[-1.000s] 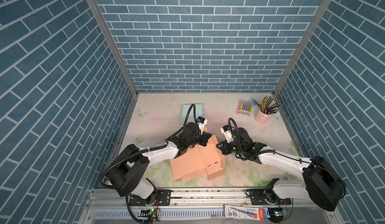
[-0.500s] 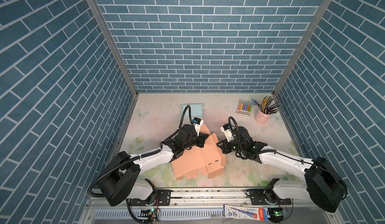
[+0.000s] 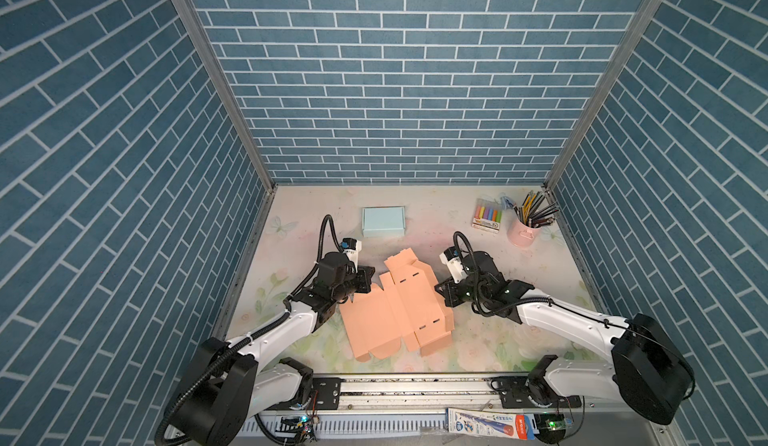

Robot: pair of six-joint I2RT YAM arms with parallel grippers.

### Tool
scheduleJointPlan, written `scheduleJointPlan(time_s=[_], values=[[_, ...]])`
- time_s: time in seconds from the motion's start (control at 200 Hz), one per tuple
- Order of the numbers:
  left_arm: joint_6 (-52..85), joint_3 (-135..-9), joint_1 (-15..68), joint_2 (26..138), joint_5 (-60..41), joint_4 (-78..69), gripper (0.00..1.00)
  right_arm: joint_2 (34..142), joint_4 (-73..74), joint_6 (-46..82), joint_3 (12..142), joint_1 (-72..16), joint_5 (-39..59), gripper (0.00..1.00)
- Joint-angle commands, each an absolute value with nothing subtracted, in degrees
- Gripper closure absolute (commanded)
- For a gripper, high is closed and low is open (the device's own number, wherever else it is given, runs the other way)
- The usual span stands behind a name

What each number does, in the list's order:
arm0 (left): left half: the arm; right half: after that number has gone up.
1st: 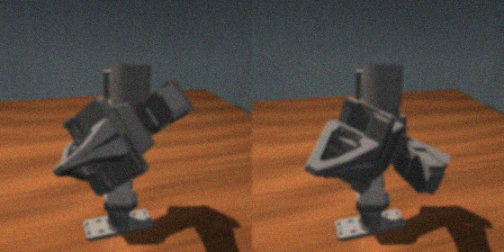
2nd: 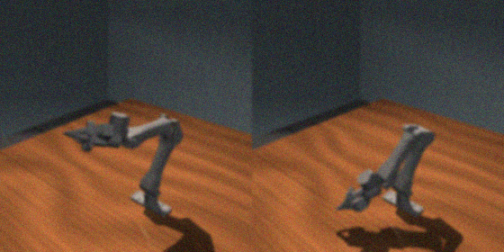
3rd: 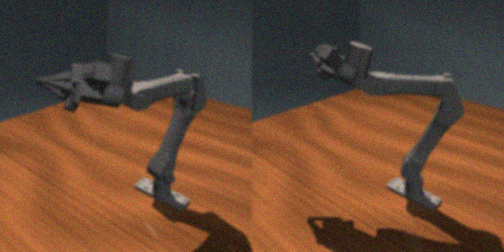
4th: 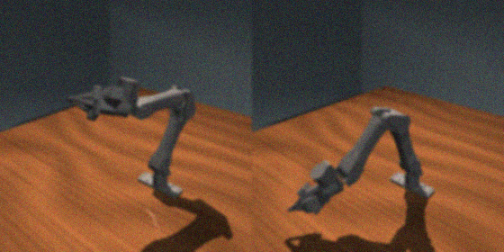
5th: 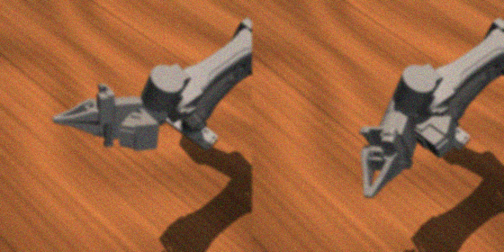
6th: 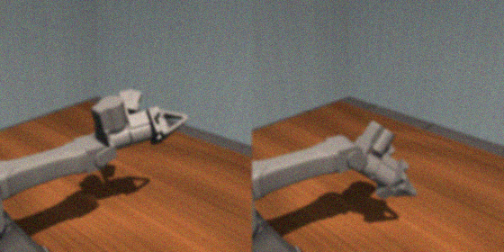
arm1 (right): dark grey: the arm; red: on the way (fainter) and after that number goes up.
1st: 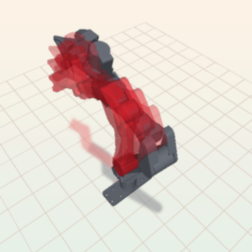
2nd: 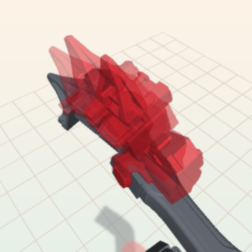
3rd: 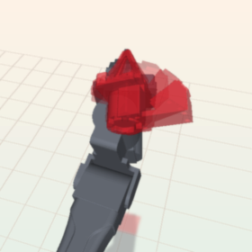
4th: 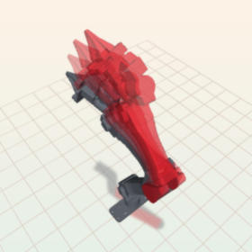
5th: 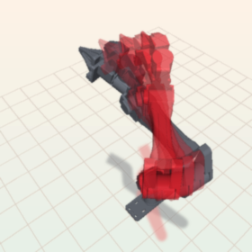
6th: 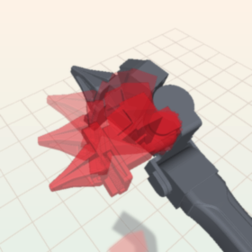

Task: Fold the paper box

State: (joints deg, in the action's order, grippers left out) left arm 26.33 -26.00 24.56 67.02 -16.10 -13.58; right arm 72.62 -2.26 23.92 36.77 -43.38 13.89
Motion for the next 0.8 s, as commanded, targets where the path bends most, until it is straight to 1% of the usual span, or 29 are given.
scheduleJointPlan(time_s=[0.0, 0.225, 0.375, 0.795], values=[[25.28, -25.9, 24.0, 67.69, -15.7, -13.64, 1.0, 71.48, -4.57, 20.78, 38.91, -44.18, 12.44, 1.0], [24.66, -27.86, 24.02, 73.93, -15.72, -15.9, 1.0, 71.78, -5.56, 19.62, 39.64, -45.43, 11.54, 1.0], [23.56, -29.38, 25.86, 76.71, -15.13, -15.96, 1.0, 71.98, -5.38, 19.3, 40.11, -45.91, 11.34, 1.0], [24.5, -26.72, 28.55, 73.82, -15.13, -16.02, 1.0, 74.09, -6.96, 17.67, 43.33, -46.6, 10.09, 1.0]])
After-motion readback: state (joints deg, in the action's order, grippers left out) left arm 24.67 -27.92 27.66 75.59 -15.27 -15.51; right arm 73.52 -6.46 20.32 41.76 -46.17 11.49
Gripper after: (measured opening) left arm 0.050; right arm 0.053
